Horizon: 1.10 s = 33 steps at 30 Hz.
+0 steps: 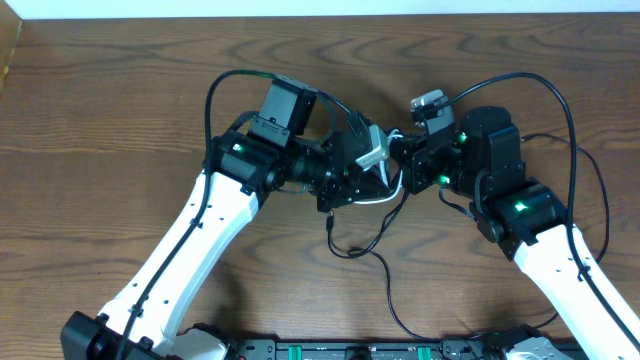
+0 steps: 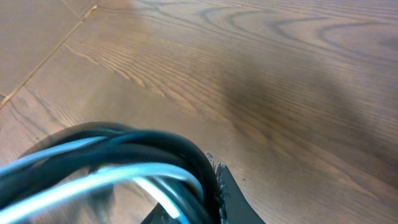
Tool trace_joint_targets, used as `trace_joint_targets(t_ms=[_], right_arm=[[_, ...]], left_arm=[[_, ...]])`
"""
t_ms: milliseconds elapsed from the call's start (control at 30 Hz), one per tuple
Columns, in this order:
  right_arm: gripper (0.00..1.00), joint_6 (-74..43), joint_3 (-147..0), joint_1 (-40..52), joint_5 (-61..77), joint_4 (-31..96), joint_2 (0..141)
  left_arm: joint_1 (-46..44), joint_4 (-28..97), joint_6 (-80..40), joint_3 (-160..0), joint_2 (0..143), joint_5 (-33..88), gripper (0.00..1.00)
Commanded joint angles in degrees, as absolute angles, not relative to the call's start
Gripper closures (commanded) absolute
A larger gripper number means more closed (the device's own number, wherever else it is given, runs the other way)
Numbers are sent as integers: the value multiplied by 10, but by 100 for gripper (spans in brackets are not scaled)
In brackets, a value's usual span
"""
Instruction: Untangle cables
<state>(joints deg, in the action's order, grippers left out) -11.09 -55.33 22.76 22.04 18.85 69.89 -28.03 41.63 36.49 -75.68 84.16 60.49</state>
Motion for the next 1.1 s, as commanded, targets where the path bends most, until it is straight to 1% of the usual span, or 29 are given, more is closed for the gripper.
trace_joint_targets(t_ms=[0, 133, 233, 300, 367, 433, 667, 767, 800, 867, 933, 1000, 1067], right_arm=[[99, -106, -557, 236, 227, 189, 698], [99, -100, -557, 236, 254, 187, 698], [99, -91, -557, 236, 260, 191, 698], [99, -91, -557, 236, 260, 191, 698], [99, -80, -557, 236, 259, 192, 698], [99, -76, -557, 236, 251, 194, 698], [99, -76, -557, 236, 211, 215, 698], [99, -76, -557, 236, 212, 214, 698], [99, -76, -557, 236, 215, 214, 698], [98, -74, -557, 236, 216, 214, 698], [92, -73, -557, 236, 222, 214, 698], [82, -61, -557, 236, 242, 211, 698], [82, -55, -557, 236, 246, 212, 698]], left_arm=[[-303, 414, 445, -761, 841, 788, 78], [-303, 411, 446, -761, 841, 788, 77], [-303, 411, 445, -761, 841, 763, 78], [-303, 411, 442, -761, 841, 738, 78], [-303, 411, 427, -761, 841, 686, 78], [-303, 411, 383, -761, 841, 600, 81], [-299, 412, 113, -761, 841, 193, 81], [-299, 413, 51, -761, 841, 97, 81], [-299, 413, 36, -761, 841, 83, 75], [-299, 412, 23, -761, 841, 81, 73], [-299, 413, 14, -761, 841, 81, 73], [-299, 412, 11, -761, 841, 81, 72], [-299, 412, 11, -761, 841, 84, 71]])
